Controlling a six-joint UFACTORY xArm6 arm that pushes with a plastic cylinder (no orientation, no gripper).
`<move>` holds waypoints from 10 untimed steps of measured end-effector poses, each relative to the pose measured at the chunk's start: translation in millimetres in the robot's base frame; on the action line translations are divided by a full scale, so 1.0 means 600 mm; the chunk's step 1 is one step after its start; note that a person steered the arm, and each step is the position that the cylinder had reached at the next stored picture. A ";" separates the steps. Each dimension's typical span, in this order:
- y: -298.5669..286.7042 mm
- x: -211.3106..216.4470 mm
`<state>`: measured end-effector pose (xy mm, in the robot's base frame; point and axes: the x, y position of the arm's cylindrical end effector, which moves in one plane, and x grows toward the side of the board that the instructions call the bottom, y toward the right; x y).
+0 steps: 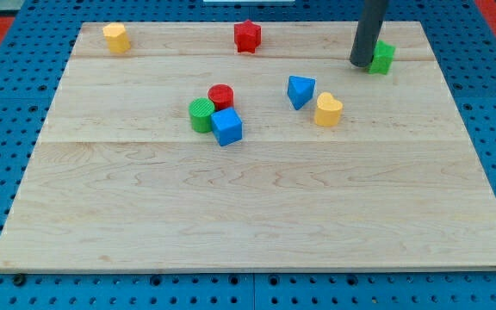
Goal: Move the green star to the right of the red star
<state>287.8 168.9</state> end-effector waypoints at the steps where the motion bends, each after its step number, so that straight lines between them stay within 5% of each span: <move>1: 0.001 0.033; 3: 0.105 0.044; 5: 0.147 -0.053; 7: 0.035 -0.080; 9: 0.021 0.013; 10: -0.069 -0.023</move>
